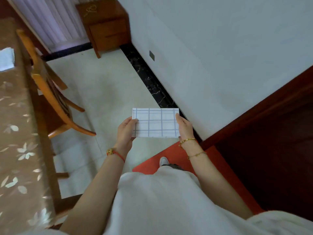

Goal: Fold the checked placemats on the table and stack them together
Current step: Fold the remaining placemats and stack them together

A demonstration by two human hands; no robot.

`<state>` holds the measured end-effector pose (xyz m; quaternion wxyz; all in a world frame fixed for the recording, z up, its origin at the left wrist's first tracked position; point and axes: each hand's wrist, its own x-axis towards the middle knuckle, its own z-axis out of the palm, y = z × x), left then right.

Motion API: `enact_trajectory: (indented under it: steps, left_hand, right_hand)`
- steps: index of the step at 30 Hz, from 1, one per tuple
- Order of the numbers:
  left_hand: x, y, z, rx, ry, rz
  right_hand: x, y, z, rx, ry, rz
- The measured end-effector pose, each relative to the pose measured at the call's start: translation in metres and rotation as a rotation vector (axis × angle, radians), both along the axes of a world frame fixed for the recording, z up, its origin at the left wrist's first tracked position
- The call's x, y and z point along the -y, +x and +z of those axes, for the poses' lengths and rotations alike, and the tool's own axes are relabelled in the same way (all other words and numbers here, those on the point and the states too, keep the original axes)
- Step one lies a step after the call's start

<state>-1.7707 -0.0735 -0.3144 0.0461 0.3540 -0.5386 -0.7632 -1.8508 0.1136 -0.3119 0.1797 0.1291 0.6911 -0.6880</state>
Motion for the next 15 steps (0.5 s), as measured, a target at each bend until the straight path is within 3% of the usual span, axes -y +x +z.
enact_trajectory:
  steps: [15]
  left_hand:
    - [-0.011,-0.097,0.003,0.072,0.029,0.298]
  right_hand:
    - [0.016,-0.145,0.004,0.062,0.0,0.275]
